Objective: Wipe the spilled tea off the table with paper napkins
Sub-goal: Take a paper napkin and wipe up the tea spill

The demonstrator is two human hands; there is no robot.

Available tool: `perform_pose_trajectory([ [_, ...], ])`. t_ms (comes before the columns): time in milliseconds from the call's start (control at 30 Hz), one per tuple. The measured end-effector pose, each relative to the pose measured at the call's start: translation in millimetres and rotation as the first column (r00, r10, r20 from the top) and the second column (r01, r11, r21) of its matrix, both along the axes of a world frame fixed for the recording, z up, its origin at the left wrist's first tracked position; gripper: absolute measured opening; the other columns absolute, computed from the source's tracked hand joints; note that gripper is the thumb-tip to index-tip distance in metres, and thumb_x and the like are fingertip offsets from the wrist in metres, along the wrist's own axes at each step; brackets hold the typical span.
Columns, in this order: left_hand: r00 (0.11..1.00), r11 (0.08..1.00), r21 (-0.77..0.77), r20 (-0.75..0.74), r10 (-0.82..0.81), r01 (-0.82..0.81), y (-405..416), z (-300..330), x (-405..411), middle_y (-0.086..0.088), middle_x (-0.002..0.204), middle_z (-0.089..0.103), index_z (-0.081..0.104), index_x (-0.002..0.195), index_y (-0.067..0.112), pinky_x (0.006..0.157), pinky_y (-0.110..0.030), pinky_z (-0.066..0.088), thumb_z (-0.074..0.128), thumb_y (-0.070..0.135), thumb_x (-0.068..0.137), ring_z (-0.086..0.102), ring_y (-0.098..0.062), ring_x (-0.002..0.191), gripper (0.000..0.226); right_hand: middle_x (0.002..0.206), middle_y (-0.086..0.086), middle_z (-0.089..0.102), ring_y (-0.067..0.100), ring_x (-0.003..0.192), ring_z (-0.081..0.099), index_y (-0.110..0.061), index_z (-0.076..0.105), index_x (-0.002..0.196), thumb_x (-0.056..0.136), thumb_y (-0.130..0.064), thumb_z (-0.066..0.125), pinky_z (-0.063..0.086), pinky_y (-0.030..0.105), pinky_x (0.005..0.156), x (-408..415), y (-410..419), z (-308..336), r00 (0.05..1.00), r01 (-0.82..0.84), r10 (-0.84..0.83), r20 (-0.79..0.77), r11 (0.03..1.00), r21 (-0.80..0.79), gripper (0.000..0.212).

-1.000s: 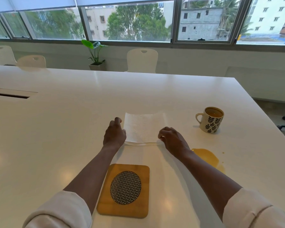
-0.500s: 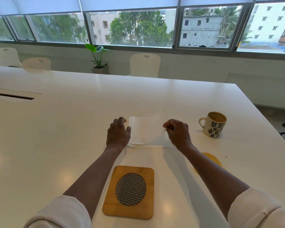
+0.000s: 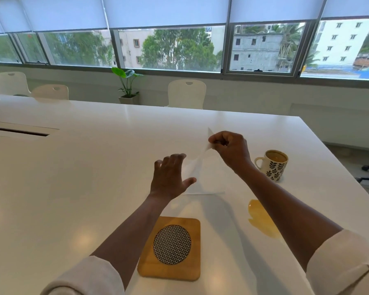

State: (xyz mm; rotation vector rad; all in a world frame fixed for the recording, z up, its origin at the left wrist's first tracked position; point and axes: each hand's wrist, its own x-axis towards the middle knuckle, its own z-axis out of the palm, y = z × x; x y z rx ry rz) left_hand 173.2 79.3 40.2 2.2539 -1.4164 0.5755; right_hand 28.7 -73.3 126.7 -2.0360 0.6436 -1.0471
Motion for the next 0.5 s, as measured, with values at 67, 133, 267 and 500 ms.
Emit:
perform_pose_trajectory([
  [67,1.0,0.999,-0.045,-0.023,-0.019,0.018,-5.0,10.3,-8.8,0.0,0.124,0.063,0.043,0.132,0.024,0.096,-0.043,0.039,0.064,0.067,0.075,0.062,-0.023,0.108,0.075,0.077,-0.02,0.071,-0.011,0.071,0.064,-0.025,0.077,0.085,0.08,-0.007,0.073,0.043,0.001,0.065,-7.0,2.4,8.9,1.0,0.003,-0.002,0.02,1.0,-0.026,0.019],
  [133,0.997,0.991,-0.121,-0.043,-0.066,0.061,-11.0,21.3,-21.0,0.002,0.115,0.068,0.046,0.13,0.023,0.091,-0.041,0.042,0.065,0.063,0.078,0.067,-0.022,0.097,0.068,0.079,-0.019,0.071,-0.01,0.074,0.065,-0.024,0.077,0.086,0.08,-0.008,0.074,0.045,0.001,0.066,-13.9,5.3,17.2,0.999,0.008,-0.006,0.042,0.998,-0.055,0.018],
  [267,0.979,0.95,-0.281,-0.108,-0.173,0.137,-22.7,43.0,-45.5,0.002,0.106,0.075,0.054,0.125,0.022,0.086,-0.037,0.053,0.07,0.039,0.086,0.073,-0.022,0.081,0.046,0.084,-0.015,0.073,-0.007,0.079,0.067,-0.022,0.077,0.088,0.081,-0.006,0.073,0.048,0.003,0.071,-27.7,11.1,29.7,0.996,0.03,-0.022,0.083,0.995,-0.093,0.018],
  [500,0.969,0.922,-0.376,-0.175,-0.172,0.096,-30.4,61.7,-68.9,-0.008,0.094,0.077,0.069,0.109,0.015,0.07,-0.035,0.057,0.061,0.023,0.093,0.071,-0.033,0.077,0.02,0.093,-0.013,0.075,-0.003,0.083,0.069,-0.021,0.076,0.096,0.083,-0.009,0.071,0.053,0.012,0.077,-63.2,18.2,42.3,0.989,0.091,-0.08,0.122,0.992,-0.092,0.018],
])
